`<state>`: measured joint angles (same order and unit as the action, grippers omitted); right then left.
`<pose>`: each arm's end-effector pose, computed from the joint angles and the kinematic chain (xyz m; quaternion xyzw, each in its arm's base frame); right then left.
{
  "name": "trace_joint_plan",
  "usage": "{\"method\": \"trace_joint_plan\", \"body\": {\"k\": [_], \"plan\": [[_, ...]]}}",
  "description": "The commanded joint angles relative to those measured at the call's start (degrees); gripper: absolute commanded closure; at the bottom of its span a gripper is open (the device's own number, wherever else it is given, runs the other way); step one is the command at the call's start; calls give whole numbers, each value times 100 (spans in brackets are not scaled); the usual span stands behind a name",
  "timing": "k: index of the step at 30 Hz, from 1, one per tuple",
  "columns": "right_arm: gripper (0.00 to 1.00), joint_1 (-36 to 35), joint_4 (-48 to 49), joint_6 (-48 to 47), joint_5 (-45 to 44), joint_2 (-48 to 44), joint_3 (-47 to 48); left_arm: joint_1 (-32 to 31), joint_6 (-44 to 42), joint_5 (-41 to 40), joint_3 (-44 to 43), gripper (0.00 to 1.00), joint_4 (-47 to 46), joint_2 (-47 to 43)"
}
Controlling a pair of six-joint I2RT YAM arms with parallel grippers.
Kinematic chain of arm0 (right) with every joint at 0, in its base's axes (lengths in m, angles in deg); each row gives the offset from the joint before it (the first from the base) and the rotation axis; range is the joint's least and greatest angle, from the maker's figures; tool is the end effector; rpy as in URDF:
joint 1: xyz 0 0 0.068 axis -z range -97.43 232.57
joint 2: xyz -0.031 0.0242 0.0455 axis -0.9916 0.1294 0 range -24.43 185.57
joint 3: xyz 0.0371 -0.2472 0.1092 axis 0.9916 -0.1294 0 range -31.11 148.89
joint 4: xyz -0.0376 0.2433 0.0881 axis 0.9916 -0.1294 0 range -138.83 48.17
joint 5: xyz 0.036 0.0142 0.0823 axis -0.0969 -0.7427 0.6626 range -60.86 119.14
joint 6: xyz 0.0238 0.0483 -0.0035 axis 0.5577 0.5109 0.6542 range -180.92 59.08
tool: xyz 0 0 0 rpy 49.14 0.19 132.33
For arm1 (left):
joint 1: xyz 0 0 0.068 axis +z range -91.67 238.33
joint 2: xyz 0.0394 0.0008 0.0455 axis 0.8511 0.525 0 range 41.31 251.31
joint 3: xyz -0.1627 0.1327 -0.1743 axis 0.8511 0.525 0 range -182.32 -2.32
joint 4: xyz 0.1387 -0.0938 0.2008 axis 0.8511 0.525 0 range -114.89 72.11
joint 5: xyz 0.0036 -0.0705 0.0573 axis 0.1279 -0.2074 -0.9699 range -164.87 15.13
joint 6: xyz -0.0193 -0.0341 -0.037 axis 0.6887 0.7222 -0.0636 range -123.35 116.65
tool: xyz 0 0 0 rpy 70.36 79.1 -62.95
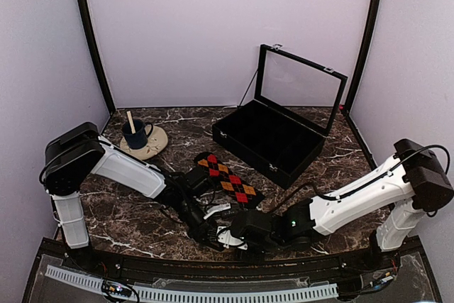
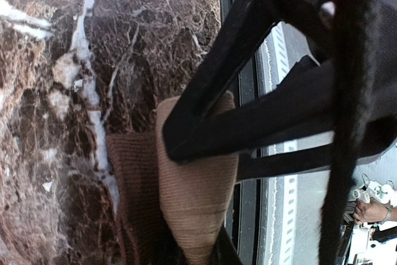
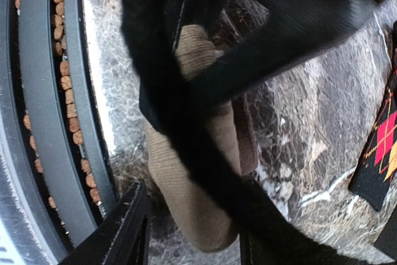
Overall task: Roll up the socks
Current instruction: Roll the sock at the corner of the board.
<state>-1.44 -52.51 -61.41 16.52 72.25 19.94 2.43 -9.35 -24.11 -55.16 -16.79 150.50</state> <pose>0.0417 0.3227 0.1519 -0.6160 0.7256 0.1133 0.2848 0.1645 -0.2922 0.1051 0.5344 0.7069 -0.4633 0.0048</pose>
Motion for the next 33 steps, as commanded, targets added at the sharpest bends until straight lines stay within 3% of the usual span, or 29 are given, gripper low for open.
{"method": "trace_joint_plan", "body": {"k": [1, 14, 20, 23, 29, 33], "plan": [[54, -38, 172, -386, -179, 233, 274, 0, -147, -466, 129, 100, 698, 287], [57, 319, 146, -735, 186, 645, 504, 18, -265, -392, -12, 100, 873, 373], [79, 491, -179, -754, 597, 803, 599, 51, -271, -422, -47, 100, 919, 384], [84, 549, -314, -682, 770, 825, 559, 78, -242, -451, -61, 100, 947, 384], [99, 595, -535, -466, 1091, 884, 493, 221, 178, -781, -7, 79, 750, 253], [100, 621, -623, -256, 1181, 938, 486, 394, 576, -1058, 190, 72, 406, -19]]}}
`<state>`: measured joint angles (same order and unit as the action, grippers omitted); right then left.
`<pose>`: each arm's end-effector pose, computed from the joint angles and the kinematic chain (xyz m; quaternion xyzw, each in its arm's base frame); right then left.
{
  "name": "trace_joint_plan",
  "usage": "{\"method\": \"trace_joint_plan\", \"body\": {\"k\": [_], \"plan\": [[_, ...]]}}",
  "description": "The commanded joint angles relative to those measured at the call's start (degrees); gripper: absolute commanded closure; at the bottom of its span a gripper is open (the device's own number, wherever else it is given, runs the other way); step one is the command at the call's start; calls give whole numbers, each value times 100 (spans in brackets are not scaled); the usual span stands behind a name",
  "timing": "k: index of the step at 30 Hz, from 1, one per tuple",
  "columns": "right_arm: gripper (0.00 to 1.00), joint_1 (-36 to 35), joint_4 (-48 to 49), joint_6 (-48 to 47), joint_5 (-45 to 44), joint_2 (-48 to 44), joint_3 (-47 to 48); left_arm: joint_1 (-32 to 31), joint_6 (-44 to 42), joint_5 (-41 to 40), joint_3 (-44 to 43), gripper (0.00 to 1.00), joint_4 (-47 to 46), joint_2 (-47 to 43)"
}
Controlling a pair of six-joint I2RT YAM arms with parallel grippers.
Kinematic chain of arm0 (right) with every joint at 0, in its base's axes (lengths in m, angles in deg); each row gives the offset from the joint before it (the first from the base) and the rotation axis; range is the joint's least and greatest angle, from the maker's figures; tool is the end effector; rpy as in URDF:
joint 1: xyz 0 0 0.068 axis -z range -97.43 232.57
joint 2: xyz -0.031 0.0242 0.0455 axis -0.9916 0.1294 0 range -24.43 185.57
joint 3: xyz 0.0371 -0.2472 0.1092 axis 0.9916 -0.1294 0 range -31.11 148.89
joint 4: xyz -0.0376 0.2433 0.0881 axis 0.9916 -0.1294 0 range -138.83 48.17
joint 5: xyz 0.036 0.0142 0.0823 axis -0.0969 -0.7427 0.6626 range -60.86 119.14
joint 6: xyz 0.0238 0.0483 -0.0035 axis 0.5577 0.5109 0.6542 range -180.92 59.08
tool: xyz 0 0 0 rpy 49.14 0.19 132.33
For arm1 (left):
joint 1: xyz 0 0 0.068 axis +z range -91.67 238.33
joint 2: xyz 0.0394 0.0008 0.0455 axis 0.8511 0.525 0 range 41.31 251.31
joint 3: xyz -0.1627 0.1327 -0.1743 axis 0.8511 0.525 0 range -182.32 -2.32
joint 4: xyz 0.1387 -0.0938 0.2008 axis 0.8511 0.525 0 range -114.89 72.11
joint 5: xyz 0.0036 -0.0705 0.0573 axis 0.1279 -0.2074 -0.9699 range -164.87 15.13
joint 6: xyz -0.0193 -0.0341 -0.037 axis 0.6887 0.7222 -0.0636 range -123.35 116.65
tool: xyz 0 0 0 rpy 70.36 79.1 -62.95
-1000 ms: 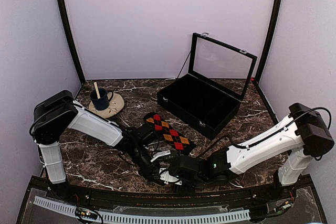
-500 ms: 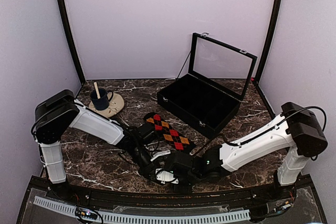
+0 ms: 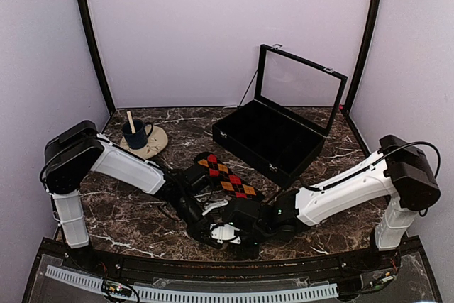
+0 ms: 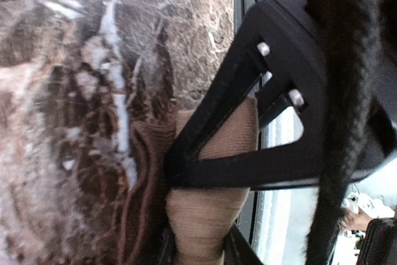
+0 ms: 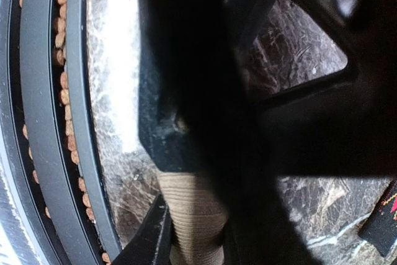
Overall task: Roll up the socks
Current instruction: Roll the sock at the corner of the board, then pick up the sock from the corner of the board.
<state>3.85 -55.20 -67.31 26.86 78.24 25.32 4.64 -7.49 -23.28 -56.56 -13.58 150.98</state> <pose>0.0691 0.3392 0.1409 -0.6487 0.7143 0.1391 0.2228 0.1761 -0.2867 0.1062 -0.5032 -0.7295 0.4630 0.0138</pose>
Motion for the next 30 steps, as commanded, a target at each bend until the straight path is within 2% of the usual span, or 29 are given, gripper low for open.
{"method": "trace_joint_plan", "body": {"k": [1, 11, 19, 30], "plan": [[100, 97, -366, 391, 157, 349, -46, 213, 468, -1275, 365, 71, 45, -135], [100, 211, -422, 1150, 216, 376, -22, 302, 994, -1678, 864, 68, -255, -542], [100, 384, -433, 1688, 259, 241, -92, 307, 1346, -1833, 1354, 65, -597, -1161], [100, 584, -663, 2302, 42, -179, -32, 307, 1569, -2517, 1736, 63, -625, -2010]]}}
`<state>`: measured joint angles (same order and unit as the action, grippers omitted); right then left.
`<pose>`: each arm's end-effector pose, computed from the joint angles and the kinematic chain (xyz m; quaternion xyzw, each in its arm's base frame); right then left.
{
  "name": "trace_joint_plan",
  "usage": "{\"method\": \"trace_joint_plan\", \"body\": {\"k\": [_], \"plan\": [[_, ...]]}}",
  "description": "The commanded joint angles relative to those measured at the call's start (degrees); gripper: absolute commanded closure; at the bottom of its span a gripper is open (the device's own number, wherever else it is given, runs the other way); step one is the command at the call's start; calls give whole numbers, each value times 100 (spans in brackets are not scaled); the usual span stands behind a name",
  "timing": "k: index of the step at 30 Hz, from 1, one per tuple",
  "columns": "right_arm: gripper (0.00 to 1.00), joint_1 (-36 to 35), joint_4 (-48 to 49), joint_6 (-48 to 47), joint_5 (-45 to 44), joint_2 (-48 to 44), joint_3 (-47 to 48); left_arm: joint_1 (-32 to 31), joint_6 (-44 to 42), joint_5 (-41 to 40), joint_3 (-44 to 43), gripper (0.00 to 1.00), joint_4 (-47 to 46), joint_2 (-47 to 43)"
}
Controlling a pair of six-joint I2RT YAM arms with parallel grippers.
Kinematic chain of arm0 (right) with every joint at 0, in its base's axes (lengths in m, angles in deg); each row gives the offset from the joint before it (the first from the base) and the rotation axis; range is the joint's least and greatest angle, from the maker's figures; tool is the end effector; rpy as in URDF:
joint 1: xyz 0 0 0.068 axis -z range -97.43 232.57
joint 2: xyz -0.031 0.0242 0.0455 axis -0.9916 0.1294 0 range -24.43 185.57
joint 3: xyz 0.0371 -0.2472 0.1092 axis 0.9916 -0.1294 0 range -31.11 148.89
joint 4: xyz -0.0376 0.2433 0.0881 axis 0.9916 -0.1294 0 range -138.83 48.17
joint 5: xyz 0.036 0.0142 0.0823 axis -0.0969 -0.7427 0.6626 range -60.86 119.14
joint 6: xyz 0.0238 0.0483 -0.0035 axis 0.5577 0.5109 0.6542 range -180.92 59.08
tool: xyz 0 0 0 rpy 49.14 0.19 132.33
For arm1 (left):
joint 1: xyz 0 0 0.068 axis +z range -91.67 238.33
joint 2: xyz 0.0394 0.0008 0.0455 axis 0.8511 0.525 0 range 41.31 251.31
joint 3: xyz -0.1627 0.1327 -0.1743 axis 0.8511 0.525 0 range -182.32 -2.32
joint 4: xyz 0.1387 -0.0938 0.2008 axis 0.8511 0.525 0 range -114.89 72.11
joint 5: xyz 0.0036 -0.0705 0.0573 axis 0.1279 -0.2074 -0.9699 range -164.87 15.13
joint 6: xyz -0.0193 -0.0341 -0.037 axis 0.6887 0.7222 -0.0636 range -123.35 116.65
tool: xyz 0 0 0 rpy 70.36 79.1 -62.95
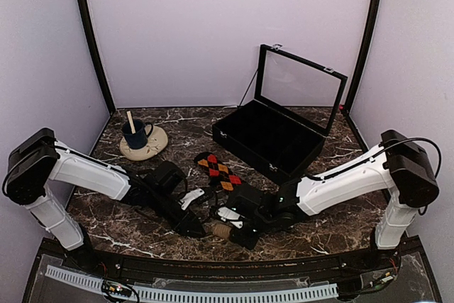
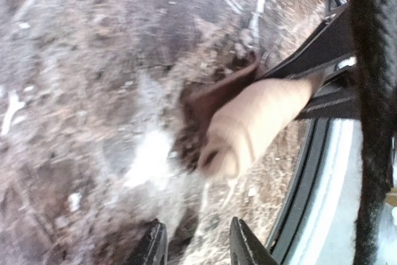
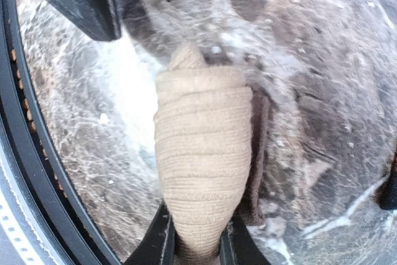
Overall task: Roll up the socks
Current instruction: Pick up the sock from the corner of the board.
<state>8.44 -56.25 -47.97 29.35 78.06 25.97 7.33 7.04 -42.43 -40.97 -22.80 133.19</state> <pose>0.0948 0.3338 0.1440 -0.4917 0.8310 0.1805 0.1874 0.1630 -0.2316 0.1316 0.3961 0.8307 -0.3754 0.1100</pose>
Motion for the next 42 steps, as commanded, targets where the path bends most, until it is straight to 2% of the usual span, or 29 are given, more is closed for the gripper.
{"method": "trace_joint_plan", "body": {"k": [1, 11, 22, 32, 42], "plan": [[100, 146, -586, 405, -220, -187, -80, 38, 131, -712, 189, 63, 314, -283], [100, 499, -873, 796, -298, -683, 171, 106, 215, -1259, 165, 63, 360, -689], [100, 1659, -1577, 551, -930, -851, 1711, 133, 331, -1380, 270, 63, 189, -831], [100, 2812, -1892, 200, -1361, -174, 3141, 160, 335, -1666, 153, 63, 237, -944], [100, 3737, -1818, 24, -1277, 385, 3404, 195, 332, -1856, 177, 63, 356, -1127]]}}
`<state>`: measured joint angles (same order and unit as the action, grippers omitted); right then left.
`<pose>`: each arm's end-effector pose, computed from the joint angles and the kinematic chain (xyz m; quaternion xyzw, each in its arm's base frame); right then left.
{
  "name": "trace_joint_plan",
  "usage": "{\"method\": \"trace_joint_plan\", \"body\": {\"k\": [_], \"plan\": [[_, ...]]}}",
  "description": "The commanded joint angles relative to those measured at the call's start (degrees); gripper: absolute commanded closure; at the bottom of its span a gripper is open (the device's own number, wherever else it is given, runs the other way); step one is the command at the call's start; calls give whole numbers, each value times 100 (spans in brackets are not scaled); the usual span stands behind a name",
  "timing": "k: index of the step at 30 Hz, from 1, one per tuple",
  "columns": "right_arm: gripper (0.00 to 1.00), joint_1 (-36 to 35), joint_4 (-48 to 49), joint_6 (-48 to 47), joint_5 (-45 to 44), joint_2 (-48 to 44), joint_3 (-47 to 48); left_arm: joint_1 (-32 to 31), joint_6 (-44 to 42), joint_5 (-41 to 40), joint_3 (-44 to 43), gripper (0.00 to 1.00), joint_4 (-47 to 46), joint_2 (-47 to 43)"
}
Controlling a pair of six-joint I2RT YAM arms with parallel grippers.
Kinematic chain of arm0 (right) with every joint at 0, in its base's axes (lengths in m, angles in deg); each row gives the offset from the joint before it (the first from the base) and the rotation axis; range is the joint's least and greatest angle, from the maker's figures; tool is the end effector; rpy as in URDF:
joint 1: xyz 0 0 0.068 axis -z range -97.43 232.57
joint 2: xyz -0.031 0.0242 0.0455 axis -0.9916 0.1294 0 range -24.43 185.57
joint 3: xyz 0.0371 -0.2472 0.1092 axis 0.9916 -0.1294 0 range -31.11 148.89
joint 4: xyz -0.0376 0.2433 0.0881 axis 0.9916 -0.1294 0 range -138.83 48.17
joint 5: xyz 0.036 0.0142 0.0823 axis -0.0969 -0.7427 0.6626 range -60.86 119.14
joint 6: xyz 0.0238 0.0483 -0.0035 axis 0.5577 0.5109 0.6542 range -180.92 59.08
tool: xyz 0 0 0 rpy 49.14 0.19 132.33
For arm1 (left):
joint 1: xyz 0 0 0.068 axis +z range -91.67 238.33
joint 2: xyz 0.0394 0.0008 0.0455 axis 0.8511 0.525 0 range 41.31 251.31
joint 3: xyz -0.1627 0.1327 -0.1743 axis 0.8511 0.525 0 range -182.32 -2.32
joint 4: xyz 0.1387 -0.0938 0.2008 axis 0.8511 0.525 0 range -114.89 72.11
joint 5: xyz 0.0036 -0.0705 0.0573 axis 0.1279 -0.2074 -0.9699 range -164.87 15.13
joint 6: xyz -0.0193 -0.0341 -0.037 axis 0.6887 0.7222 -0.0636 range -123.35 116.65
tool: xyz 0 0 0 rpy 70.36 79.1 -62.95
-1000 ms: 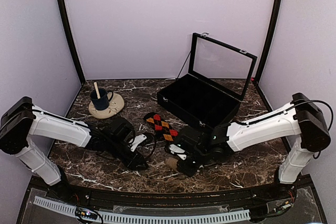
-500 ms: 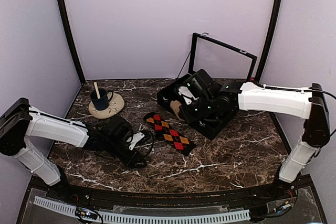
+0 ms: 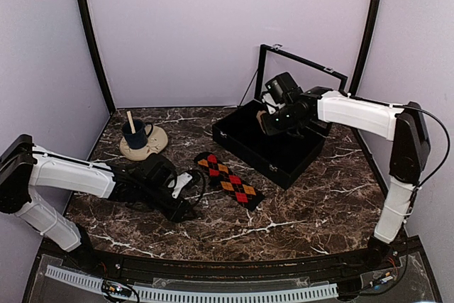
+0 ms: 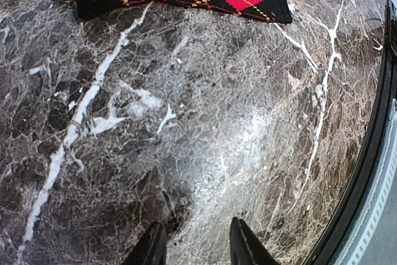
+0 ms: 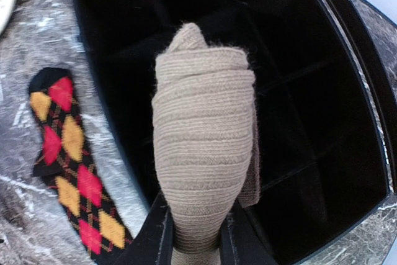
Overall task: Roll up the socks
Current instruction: Pick up the sock from the corner of the board, then place the sock in the storage box.
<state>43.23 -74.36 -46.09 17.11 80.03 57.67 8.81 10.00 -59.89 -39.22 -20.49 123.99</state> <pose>0.3223 0.2546 0.2794 -0.1607 0.9159 0.0743 0.3603 0.1681 -0.2111 0.1585 0.3316 0.8724 -0.2807 0.2241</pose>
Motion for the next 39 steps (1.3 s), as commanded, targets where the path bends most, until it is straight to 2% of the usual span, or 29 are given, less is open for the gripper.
{"method": "trace_joint_plan", "body": {"k": [1, 10, 24, 39], "plan": [[100, 325, -18, -197, -47, 248, 270, 47, 43, -110, 14, 63, 122, -208], [100, 693, -196, -361, 211, 726, 383, 47, 123, -106, 13, 63, 129, -187], [100, 838, -390, -349, 303, 1133, 222, 47, 231, -53, 17, 63, 45, -79], [100, 1020, -687, -367, 558, 1677, 486, 47, 340, 21, 17, 63, -97, 106]]}}
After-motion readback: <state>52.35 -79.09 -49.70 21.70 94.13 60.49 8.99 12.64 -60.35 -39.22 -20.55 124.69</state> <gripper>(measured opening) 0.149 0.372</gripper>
